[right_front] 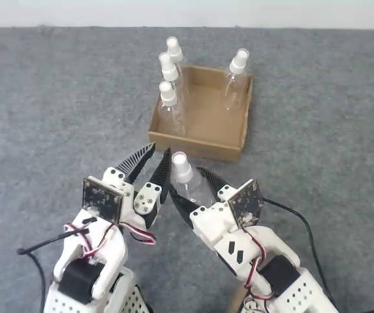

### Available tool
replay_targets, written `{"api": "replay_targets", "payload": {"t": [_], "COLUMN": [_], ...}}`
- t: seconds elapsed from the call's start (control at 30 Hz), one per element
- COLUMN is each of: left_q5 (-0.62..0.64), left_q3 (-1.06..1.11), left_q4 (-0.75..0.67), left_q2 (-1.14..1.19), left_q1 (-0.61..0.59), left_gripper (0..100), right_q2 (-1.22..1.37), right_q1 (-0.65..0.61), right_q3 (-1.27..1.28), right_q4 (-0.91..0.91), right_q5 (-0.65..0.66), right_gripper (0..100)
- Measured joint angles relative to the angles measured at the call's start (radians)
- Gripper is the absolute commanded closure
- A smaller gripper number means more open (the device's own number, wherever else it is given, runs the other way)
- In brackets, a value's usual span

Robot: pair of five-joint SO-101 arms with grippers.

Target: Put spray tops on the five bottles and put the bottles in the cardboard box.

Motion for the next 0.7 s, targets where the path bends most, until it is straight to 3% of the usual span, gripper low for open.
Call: {"api": "replay_targets", "payload": {"t": [0.33, 0.57, 0.7], "left_q5": [0.086, 0.095, 0.089], "left_q3": [-0.063, -0.068, -0.068], "left_q4": [0.020, -0.054, -0.060], "left_q2": [0.000, 0.000, 0.000], "left_q1": [-0.132, -0.130, -0.046], "left_gripper": [91, 91, 91], "right_q2": [0.000, 0.000, 0.000], "right_q1": [0.002, -0.034, -0.032], "right_q3": [0.000, 0.000, 0.000], "right_q4": [0.003, 0.003, 0.003], "right_q5": [0.000, 0.000, 0.000], "right_gripper": [97.2, 97.2, 97.2]}}
